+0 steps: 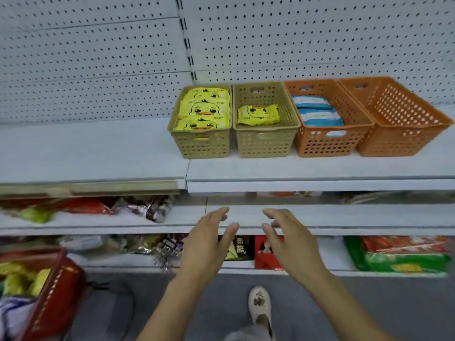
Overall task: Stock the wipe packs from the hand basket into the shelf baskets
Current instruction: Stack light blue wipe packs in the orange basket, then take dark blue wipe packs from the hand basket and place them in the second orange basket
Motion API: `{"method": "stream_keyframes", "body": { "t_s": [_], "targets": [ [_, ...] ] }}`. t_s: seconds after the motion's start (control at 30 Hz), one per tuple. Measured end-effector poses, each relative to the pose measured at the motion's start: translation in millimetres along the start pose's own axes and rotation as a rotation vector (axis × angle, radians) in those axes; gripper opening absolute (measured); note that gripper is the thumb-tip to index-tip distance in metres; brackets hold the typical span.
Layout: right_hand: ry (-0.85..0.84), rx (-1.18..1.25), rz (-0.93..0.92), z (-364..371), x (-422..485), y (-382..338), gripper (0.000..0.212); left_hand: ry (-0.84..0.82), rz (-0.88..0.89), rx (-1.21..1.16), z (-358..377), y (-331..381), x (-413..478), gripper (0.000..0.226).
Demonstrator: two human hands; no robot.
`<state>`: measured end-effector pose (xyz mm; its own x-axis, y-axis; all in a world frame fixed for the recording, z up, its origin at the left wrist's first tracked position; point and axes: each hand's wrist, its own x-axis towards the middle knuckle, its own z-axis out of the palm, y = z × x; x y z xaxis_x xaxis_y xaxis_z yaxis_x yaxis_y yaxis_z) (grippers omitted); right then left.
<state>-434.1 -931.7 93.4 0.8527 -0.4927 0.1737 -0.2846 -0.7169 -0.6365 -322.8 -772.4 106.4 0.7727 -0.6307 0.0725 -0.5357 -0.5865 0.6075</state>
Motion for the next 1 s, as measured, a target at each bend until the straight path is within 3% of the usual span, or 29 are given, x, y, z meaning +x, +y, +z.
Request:
{"method": "stream_keyframes", "body": {
  "t_s": [0.4, 0.83, 1.0],
  "targets": [
    [-0.412, -0.06, -0.055, 136.8, -61.1, -100.6, 0.037, -0.042, -0.267, 0.051, -59.9, -160.9, -142.8, 0.047],
    [-0.592, 0.109, -0.054, 395.1, -26.7, -347.5, 0.031, -0.057, -0.558, -0.001, -244.7, -443.2, -195.3, 0.036],
    [-0.689, 0.131, -0.018, 482.5, -9.8, -406.2, 0.027, -0.095, -0.685, -0.08, -283.1, -548.3, -205.5, 0.039]
  ]
}}
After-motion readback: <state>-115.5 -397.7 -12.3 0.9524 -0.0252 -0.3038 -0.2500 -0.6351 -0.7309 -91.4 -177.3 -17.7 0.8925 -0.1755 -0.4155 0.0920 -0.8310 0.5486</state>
